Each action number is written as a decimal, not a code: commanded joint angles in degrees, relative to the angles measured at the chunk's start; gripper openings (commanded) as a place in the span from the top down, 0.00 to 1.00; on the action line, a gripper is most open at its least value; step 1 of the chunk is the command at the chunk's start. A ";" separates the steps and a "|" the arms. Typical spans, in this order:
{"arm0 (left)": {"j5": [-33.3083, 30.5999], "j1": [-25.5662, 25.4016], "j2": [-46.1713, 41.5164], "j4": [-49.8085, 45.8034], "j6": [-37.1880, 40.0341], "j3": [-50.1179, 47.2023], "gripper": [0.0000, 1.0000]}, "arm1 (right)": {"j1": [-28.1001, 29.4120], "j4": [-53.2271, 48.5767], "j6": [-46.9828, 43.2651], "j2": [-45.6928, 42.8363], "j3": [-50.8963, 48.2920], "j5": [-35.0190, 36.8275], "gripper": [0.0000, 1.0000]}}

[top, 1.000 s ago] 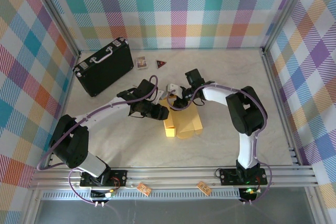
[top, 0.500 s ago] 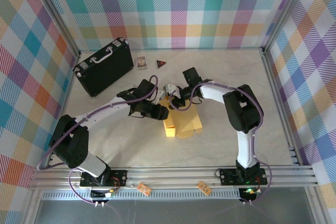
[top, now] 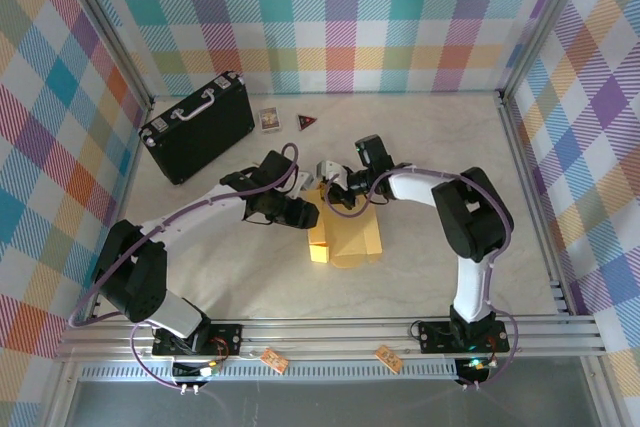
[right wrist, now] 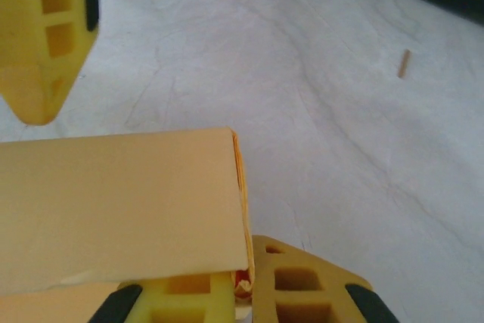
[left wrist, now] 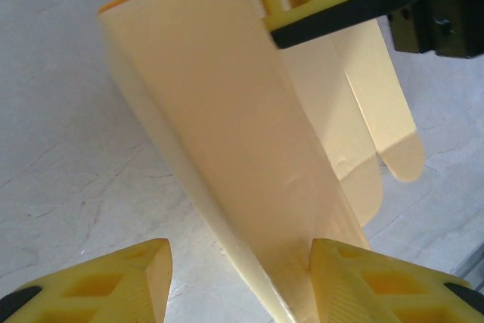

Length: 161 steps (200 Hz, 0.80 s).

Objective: Fold the paper box

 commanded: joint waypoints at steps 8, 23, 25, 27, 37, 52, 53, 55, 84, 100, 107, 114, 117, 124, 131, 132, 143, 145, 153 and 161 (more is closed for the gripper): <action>-3.08 1.95 -1.07 -2.30 -0.86 1.09 0.49 | -0.53 8.43 12.89 -3.38 -4.82 7.08 1.00; -3.09 2.31 -1.03 -3.12 -0.81 2.21 0.47 | -0.53 9.11 17.83 -4.16 -6.04 10.64 1.00; -3.09 2.38 -1.04 -3.32 -0.80 2.42 0.46 | -0.53 9.24 18.67 -4.33 -6.16 11.03 1.00; -3.09 2.42 -0.98 -3.46 -0.80 2.63 0.46 | -0.53 9.33 19.17 -4.37 -6.43 11.37 1.00; -3.09 2.53 -0.69 -4.05 -0.57 3.46 0.45 | -0.52 10.67 22.45 -5.04 -7.63 12.46 1.00; -3.09 2.58 0.13 -4.85 -0.28 4.84 0.44 | -0.27 12.50 27.21 -6.90 -9.71 14.57 1.00; -3.09 2.58 0.20 -4.90 -0.32 4.92 0.44 | -0.23 12.75 27.71 -7.06 -9.88 14.67 1.00; -3.09 2.60 0.34 -5.09 -0.32 5.17 0.44 | -0.26 13.22 28.59 -7.36 -10.24 15.02 1.00; -3.09 2.84 1.84 -5.00 0.23 6.48 0.44 | 1.35 14.03 34.70 -10.40 -12.85 20.98 1.00; -2.45 3.35 2.46 -4.27 0.26 6.23 0.44 | 3.65 13.52 34.28 -11.65 -14.40 25.00 1.00; -1.74 3.47 2.76 -3.84 0.44 5.95 0.45 | 4.43 14.26 34.58 -11.81 -15.22 26.40 1.00; -0.79 3.47 2.97 -3.29 0.52 5.51 0.46 | 4.85 14.89 35.01 -11.75 -15.82 26.79 1.00; -0.31 3.51 2.99 -3.05 0.57 5.27 0.46 | 5.05 15.36 35.18 -11.78 -16.11 26.80 0.99; 0.55 3.46 3.08 -2.29 0.52 4.58 0.46 | 5.39 16.95 35.44 -11.44 -16.96 26.53 0.97; 1.07 3.46 3.17 -1.63 0.42 3.96 0.46 | 5.76 18.58 35.59 -11.01 -17.73 26.28 0.94; 1.10 3.50 3.22 -1.53 0.43 3.87 0.46 | 5.78 18.78 35.59 -10.90 -17.81 26.28 0.94; 1.13 3.51 3.53 -1.06 0.18 3.15 0.47 | 6.21 20.22 35.68 -10.33 -18.32 26.72 0.91; 1.13 3.60 3.57 -0.99 0.17 3.05 0.48 | 6.23 20.23 35.70 -10.31 -18.28 26.71 0.91; 1.22 3.47 3.82 -0.91 0.25 2.75 0.48 | 6.41 20.45 35.76 -10.14 -18.17 26.48 0.85; 1.09 3.48 4.00 -1.08 0.35 2.56 0.49 | 6.45 20.80 35.90 -9.94 -18.20 25.85 0.80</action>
